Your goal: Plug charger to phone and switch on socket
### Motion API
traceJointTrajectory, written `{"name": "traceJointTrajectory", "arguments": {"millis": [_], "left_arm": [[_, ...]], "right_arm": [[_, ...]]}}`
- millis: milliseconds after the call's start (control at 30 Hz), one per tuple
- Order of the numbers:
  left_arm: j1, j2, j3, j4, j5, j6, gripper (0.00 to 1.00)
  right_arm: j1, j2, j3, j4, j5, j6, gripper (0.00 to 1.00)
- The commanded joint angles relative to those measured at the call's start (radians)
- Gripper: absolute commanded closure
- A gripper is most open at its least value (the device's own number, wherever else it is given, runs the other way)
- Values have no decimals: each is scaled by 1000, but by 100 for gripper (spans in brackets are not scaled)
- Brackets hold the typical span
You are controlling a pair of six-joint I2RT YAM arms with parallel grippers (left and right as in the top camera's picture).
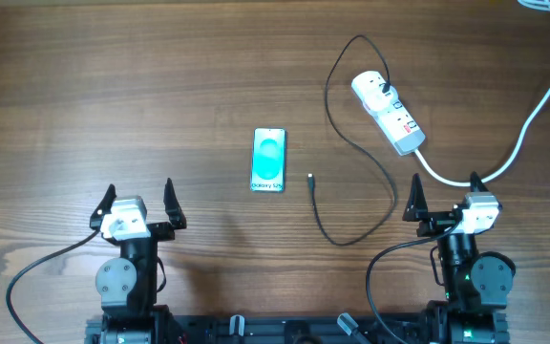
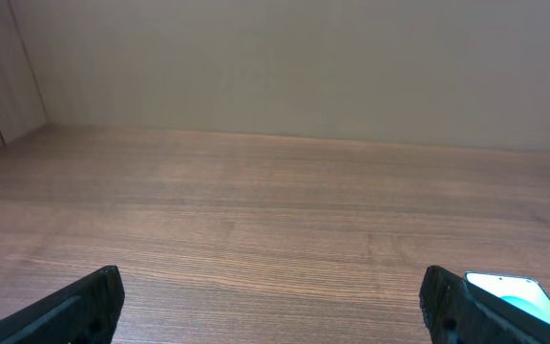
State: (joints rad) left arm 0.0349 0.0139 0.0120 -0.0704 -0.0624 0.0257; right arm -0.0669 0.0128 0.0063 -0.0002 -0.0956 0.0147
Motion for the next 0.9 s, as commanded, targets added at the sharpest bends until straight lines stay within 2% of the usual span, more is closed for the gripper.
{"name": "traceJointTrajectory", "arguments": {"millis": [0, 800, 833, 867], "left_arm": [[6, -7, -6, 2, 9, 19, 0], [6, -7, -6, 2, 9, 19, 0], [6, -7, -6, 6, 47, 3, 0], [6, -7, -6, 5, 145, -23, 0]], "right_arm": [[2, 8, -1, 3, 13, 12, 0], [2, 8, -1, 3, 13, 12, 0], [2, 8, -1, 3, 13, 12, 0], [2, 8, -1, 3, 13, 12, 0]]}}
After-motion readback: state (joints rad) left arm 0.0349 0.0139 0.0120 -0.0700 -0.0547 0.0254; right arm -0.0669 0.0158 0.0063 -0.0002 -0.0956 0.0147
